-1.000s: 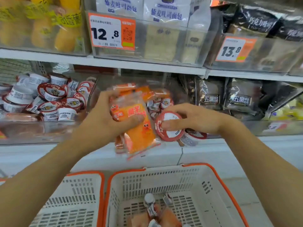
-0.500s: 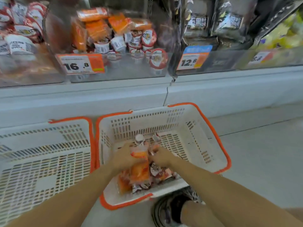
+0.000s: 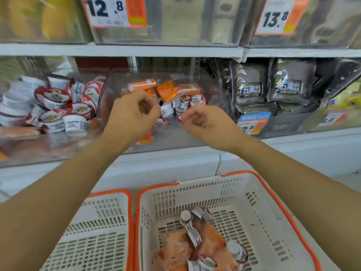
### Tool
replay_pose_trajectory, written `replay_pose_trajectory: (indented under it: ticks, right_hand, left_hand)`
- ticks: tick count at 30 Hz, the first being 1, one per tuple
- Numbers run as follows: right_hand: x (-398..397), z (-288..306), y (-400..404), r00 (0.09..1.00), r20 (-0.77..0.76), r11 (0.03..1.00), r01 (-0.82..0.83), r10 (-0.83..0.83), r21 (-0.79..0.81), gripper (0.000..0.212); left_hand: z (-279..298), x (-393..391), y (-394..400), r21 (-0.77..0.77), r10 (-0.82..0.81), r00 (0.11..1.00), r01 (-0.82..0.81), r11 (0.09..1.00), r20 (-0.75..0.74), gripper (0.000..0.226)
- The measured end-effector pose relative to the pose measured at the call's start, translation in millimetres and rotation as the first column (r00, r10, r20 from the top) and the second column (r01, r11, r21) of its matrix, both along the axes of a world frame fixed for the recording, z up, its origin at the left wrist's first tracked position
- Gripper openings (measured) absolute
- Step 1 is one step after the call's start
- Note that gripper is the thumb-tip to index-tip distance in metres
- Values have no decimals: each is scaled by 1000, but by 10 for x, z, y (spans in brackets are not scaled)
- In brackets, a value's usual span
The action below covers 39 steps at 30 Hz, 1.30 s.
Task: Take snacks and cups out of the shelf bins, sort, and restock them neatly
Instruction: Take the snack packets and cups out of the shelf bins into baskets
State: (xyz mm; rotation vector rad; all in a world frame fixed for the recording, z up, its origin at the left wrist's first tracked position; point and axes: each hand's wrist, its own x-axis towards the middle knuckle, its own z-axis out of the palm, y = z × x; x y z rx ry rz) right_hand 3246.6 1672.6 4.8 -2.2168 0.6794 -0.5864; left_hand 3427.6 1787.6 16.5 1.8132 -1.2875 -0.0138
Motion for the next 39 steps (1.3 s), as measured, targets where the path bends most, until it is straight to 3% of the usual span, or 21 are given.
replay_pose_trajectory:
  ticks: [3,7,10,14,21,26,30,35,39]
  right_hand:
    - [244,143,-206,994,16,989,106,-105,-104,26]
    - [486,57,-512,980,-126,977,129,-152,-171,79]
    - [721,1,-691,981,-114,982,145,-159,-117,105]
    - [1036,-90,-796,982,-179,996,42,-57,-84,123]
    - [1390,-250,-1029,960,-250,988,105,-129,-109,116]
    - [1426,-282,-1088,982,-132,988,119,-131,-99,93]
    - [1318,-286,-1020,999,6,997,46,-46,55,82]
    - [1070,-176,-983,995,74,995,56,-62,78,69]
    - [806,68,-864,994,106,988,22,-38,154,66]
  left_hand:
    - [99,413,-223,290,8,995,-36,956,97,19]
    - [-112,844,-483,578,-29,978,-100,810,209,84]
    - [-289,968,-623,602,8,993,-76,795,114,107]
    - [-407,993,-834,558,46,997,-74,826,64,108]
    - [-427,964,-1045,489,122,953,-249,836,277,78]
    - [-432,1011,-986,414,151,979,-196,889,139,74]
    - [-369,976,-858,362,153,988,-146,921,11,68]
    - [-276,917,-669,255,192,981,-184,949,-7,41]
    - [-142,835,-524,183,172,984,-176,967,40,37]
